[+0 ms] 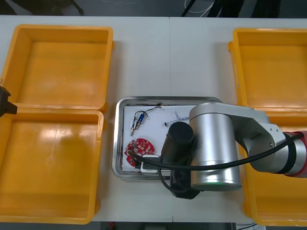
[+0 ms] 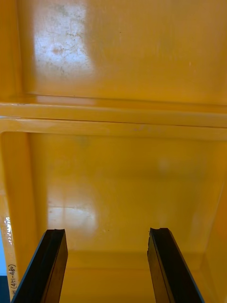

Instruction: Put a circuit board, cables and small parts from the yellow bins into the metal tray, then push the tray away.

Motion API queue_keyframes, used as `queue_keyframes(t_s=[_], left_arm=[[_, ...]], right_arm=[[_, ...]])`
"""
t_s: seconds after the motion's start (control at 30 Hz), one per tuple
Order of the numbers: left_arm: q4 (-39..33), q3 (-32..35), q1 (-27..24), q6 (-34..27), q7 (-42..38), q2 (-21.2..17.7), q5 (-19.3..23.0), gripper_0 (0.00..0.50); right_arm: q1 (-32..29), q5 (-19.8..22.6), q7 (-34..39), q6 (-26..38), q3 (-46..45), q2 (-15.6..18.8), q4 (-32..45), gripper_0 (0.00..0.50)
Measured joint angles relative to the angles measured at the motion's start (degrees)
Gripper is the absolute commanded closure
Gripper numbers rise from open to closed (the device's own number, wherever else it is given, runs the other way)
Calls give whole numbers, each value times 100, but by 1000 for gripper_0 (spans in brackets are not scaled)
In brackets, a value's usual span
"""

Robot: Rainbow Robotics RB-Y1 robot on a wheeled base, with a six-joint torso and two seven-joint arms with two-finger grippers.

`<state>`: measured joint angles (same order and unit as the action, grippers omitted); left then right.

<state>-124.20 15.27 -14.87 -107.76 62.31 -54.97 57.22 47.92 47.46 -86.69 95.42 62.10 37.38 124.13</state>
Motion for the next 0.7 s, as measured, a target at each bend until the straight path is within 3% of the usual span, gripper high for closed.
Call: queue_keyframes(t_s=[0.3,0.53,0.7], left_arm=[[-4,0,0,0,0,1,0,0],[-5,1,0,0,0,1,0,0],[-5,1,0,0,0,1,0,0]], right_arm=[[6,-570,0,-220,399,-332,-274,0],[13,-982,0,-357,691,-396,-388,0],[19,-1053,0,-388,846,-396,-487,0]])
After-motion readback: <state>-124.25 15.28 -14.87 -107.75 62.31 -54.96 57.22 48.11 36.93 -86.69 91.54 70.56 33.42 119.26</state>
